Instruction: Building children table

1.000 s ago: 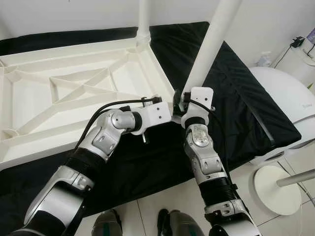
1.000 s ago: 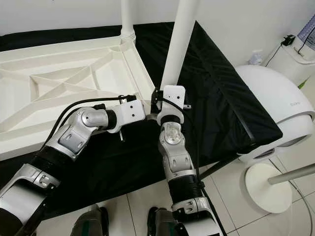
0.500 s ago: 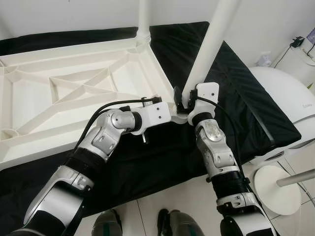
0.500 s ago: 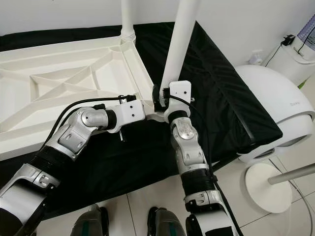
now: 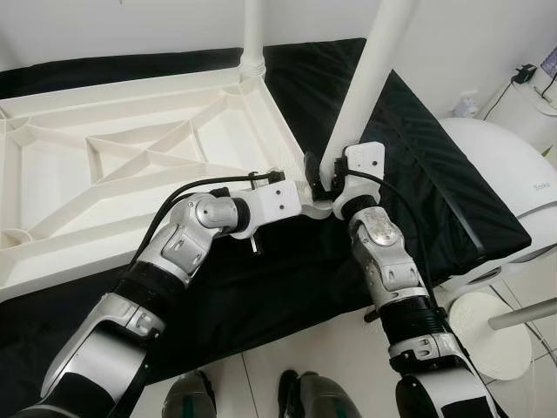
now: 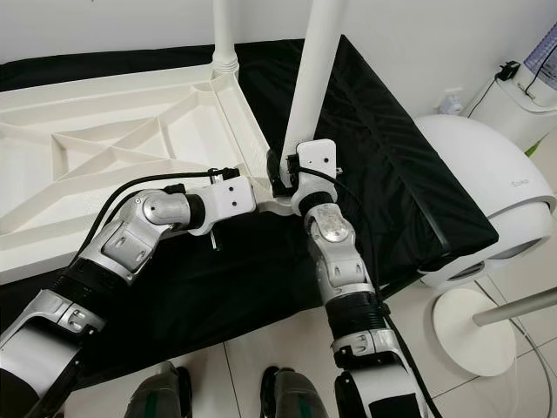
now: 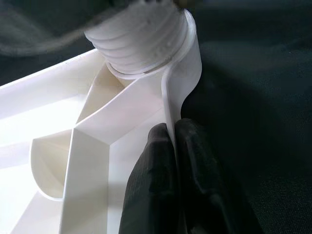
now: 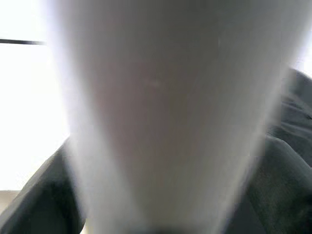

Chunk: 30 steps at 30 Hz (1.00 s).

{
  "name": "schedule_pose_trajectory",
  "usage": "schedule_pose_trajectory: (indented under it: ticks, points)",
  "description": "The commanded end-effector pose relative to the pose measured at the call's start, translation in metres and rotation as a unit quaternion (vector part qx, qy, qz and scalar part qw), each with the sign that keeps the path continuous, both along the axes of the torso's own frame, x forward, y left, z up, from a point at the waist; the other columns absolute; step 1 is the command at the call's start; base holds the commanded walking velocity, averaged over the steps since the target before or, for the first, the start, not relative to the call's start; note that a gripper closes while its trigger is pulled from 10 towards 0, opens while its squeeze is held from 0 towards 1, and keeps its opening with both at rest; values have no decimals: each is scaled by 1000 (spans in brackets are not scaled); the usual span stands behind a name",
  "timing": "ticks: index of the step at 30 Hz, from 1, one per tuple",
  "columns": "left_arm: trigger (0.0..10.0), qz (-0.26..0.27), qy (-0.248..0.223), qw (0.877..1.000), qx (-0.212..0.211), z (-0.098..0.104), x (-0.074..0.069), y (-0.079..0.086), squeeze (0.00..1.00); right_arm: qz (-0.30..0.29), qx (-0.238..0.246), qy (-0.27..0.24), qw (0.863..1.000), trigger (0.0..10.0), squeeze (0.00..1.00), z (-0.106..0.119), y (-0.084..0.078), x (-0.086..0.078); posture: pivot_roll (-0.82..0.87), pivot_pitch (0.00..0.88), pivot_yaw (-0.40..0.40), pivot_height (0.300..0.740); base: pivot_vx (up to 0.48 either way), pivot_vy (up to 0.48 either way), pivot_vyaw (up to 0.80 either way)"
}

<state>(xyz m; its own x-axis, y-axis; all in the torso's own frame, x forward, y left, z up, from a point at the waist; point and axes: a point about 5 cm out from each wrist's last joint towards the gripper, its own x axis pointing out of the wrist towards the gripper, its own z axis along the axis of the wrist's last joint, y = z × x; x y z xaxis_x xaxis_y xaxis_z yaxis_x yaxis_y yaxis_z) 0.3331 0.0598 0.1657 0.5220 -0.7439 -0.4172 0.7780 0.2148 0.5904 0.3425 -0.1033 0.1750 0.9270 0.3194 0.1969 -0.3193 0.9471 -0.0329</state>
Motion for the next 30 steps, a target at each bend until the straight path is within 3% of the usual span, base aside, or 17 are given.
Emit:
schedule_pose_trajectory:
  ticks: [1,2,4,8,12,14,18,30]
  points:
    - [10000,-12,1,1000,22,-7,-3,-3,0,45,1,2,999,10000,0,-1,1,-1,15,116,-52,740,0,0,0]
    - [10000,-12,1,1000,22,-7,-3,-3,0,45,1,2,999,10000,0,-1,1,-1,15,116,-52,740,0,0,0]
    - [10000,-13,0,1000,21,-6,-3,-3,0,126,-21,-2,992,10000,0,0,-3,-4,16,114,-55,740,0,0,0]
    - [10000,-15,0,1000,21,-6,-4,-4,0,165,-44,-7,985,10000,0,0,-10,-6,17,112,-55,740,0,0,0]
    - [10000,-18,0,1000,22,-7,-5,-4,0,190,-60,-9,980,10000,0,4,-26,-3,18,107,-54,740,0,0,0]
    - [10000,-18,0,1000,22,-7,-5,-4,0,190,-60,-9,980,10000,0,4,-26,-3,18,107,-54,740,0,0,0]
    - [10000,-23,1,999,23,-9,-7,-5,0,228,-81,-2,970,10000,0,12,-50,-1,18,100,-50,740,0,0,0]
    - [10000,-29,1,999,24,-9,-8,-7,0,254,-89,10,963,10000,0,12,-67,0,15,90,-44,740,0,0,0]
